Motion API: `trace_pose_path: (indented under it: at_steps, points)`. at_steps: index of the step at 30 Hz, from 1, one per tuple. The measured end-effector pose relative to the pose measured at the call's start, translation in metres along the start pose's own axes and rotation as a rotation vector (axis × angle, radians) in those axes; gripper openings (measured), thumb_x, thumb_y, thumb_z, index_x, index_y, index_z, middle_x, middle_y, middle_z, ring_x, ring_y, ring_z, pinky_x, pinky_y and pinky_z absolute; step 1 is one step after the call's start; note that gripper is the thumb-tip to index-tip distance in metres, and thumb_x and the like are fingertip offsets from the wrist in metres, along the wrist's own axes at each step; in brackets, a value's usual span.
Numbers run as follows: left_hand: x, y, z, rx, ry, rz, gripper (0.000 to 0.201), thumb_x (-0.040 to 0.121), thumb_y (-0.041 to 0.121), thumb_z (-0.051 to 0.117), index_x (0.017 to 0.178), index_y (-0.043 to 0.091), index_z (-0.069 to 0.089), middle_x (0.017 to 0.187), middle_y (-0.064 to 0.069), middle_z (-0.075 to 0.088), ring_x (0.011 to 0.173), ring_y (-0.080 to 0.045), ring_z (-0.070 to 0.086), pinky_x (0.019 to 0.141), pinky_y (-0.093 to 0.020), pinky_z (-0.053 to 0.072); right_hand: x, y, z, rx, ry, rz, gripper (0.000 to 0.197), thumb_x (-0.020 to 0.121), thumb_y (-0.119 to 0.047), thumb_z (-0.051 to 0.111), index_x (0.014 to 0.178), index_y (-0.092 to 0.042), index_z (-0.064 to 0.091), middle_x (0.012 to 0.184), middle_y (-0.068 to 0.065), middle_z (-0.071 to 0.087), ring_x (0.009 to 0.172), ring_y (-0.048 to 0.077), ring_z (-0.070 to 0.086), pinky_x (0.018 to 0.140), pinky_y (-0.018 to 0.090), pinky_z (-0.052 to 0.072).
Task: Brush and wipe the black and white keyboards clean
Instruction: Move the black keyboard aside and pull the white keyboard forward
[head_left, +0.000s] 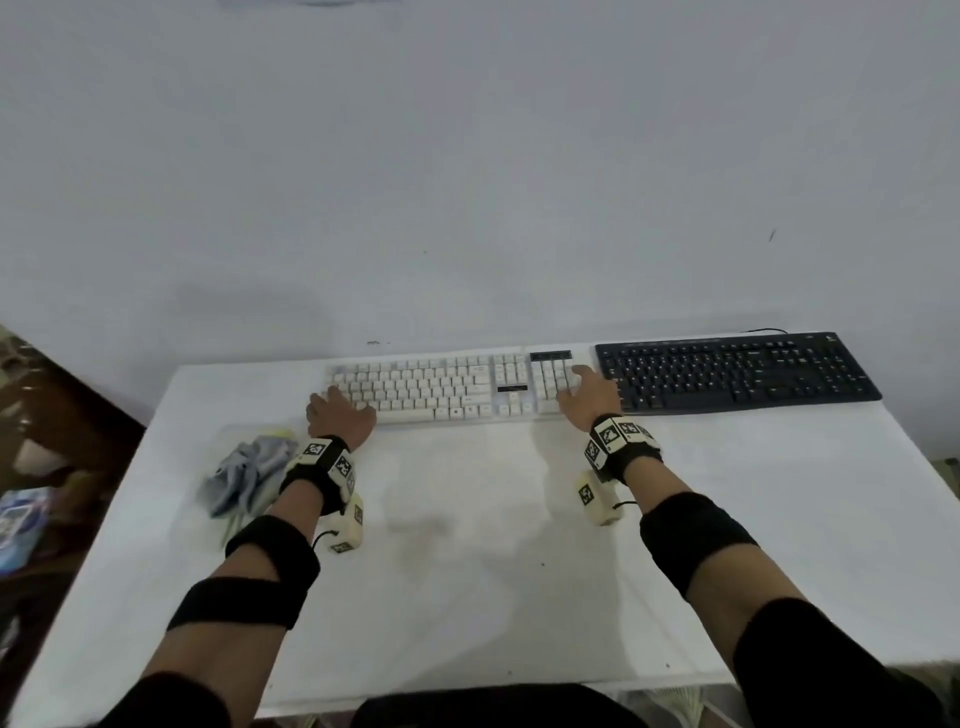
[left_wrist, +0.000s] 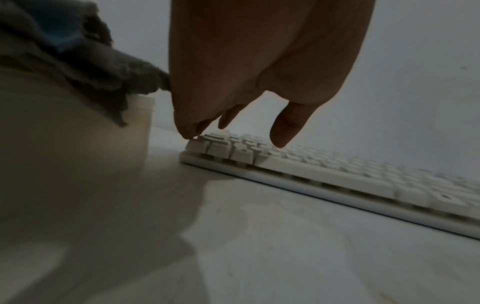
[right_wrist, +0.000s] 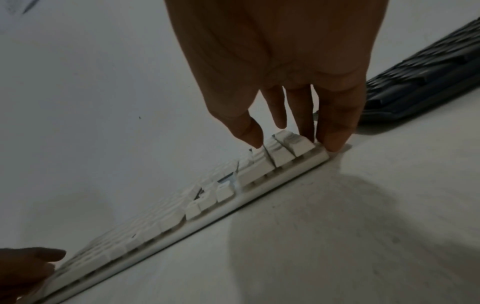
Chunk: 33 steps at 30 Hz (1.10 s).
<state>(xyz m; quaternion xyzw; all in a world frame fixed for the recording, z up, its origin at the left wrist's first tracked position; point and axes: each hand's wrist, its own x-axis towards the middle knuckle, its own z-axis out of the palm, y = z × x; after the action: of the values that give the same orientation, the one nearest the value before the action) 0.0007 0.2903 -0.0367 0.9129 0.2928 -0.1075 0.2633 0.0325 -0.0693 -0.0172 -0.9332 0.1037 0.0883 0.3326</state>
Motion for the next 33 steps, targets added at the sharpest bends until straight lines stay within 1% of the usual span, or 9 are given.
trace_pose_path:
  at_steps: [2, 4, 8, 12, 17, 21, 24, 30, 33]
  points:
    - [0.006, -0.002, -0.004, -0.033, -0.002, -0.034, 0.08, 0.1, 0.041, 0.057, 0.16, 0.006, 0.018, 0.162, -0.025, 0.025, 0.149, -0.043, 0.027, 0.12, -0.051, 0.03, 0.005, -0.002, 0.006, 0.001, -0.01, 0.019, 0.063, 0.096, -0.03, 0.058, 0.153, -0.014, 0.039, 0.114, 0.019, 0.07, 0.109, 0.033, 0.065, 0.098, 0.036, 0.05]
    - [0.009, 0.001, -0.008, -0.117, -0.004, -0.078, 0.075, 0.098, 0.041, 0.056, 0.155, 0.004, 0.024, 0.155, -0.024, 0.037, 0.14, -0.044, 0.039, 0.113, -0.052, 0.037, 0.005, -0.005, 0.008, -0.011, -0.021, 0.04, 0.068, 0.095, -0.033, 0.059, 0.155, -0.013, 0.034, 0.122, 0.019, 0.067, 0.113, 0.033, 0.063, 0.101, 0.038, 0.051]
    - [0.008, 0.007, -0.009, -0.287, -0.037, -0.155, 0.073, 0.099, 0.039, 0.054, 0.155, 0.003, 0.025, 0.155, -0.026, 0.033, 0.14, -0.045, 0.036, 0.111, -0.05, 0.037, -0.003, -0.003, 0.002, 0.019, 0.044, 0.126, 0.07, 0.095, -0.035, 0.059, 0.154, -0.007, 0.034, 0.146, 0.021, 0.051, 0.133, 0.037, 0.05, 0.107, 0.04, 0.042]
    - [-0.018, -0.001, 0.0, -0.33, -0.08, -0.201, 0.075, 0.095, 0.045, 0.058, 0.154, 0.005, 0.033, 0.153, -0.024, 0.03, 0.139, -0.043, 0.035, 0.111, -0.051, 0.038, -0.021, 0.021, -0.008, -0.117, 0.073, 0.152, 0.066, 0.096, -0.047, 0.055, 0.14, 0.002, 0.047, 0.14, 0.027, 0.049, 0.128, 0.04, 0.048, 0.103, 0.043, 0.043]
    - [-0.061, -0.03, 0.017, -0.317, -0.112, -0.178, 0.071, 0.087, 0.045, 0.063, 0.146, 0.01, 0.047, 0.154, -0.023, 0.029, 0.137, -0.04, 0.034, 0.102, -0.046, 0.041, -0.048, 0.062, -0.02, -0.161, 0.105, 0.146, 0.068, 0.099, -0.06, 0.043, 0.132, -0.002, 0.057, 0.128, 0.025, 0.059, 0.117, 0.039, 0.057, 0.099, 0.044, 0.046]
    - [-0.091, -0.067, 0.032, -0.348, -0.18, -0.179, 0.071, 0.073, 0.046, 0.06, 0.136, 0.012, 0.056, 0.149, -0.022, 0.039, 0.132, -0.038, 0.041, 0.101, -0.041, 0.041, -0.069, 0.079, -0.022, -0.209, 0.093, 0.214, 0.068, 0.099, -0.06, 0.043, 0.129, 0.0, 0.055, 0.126, 0.023, 0.06, 0.115, 0.039, 0.058, 0.095, 0.043, 0.047]
    - [-0.105, -0.089, 0.032, -0.369, -0.143, -0.18, 0.078, 0.064, 0.049, 0.054, 0.135, 0.014, 0.058, 0.142, -0.02, 0.046, 0.126, -0.04, 0.049, 0.104, -0.05, 0.049, -0.087, 0.081, -0.014, -0.242, 0.028, 0.232, 0.068, 0.099, -0.058, 0.045, 0.129, 0.003, 0.051, 0.127, 0.023, 0.059, 0.117, 0.039, 0.057, 0.093, 0.042, 0.047]
    - [-0.113, -0.096, 0.027, -0.288, -0.131, -0.134, 0.084, 0.067, 0.05, 0.049, 0.142, 0.014, 0.051, 0.145, -0.022, 0.04, 0.131, -0.043, 0.043, 0.109, -0.052, 0.044, -0.109, 0.07, -0.003, -0.287, 0.052, 0.228, 0.064, 0.1, -0.053, 0.046, 0.132, 0.003, 0.046, 0.13, 0.023, 0.053, 0.119, 0.04, 0.055, 0.092, 0.043, 0.047]
    - [-0.117, -0.093, 0.026, -0.184, -0.128, -0.082, 0.072, 0.085, 0.046, 0.05, 0.146, 0.009, 0.046, 0.148, -0.026, 0.037, 0.133, -0.046, 0.042, 0.111, -0.049, 0.041, -0.109, 0.068, -0.005, -0.294, 0.045, 0.239, 0.064, 0.1, -0.053, 0.046, 0.132, 0.003, 0.045, 0.131, 0.022, 0.052, 0.119, 0.04, 0.054, 0.093, 0.043, 0.047]
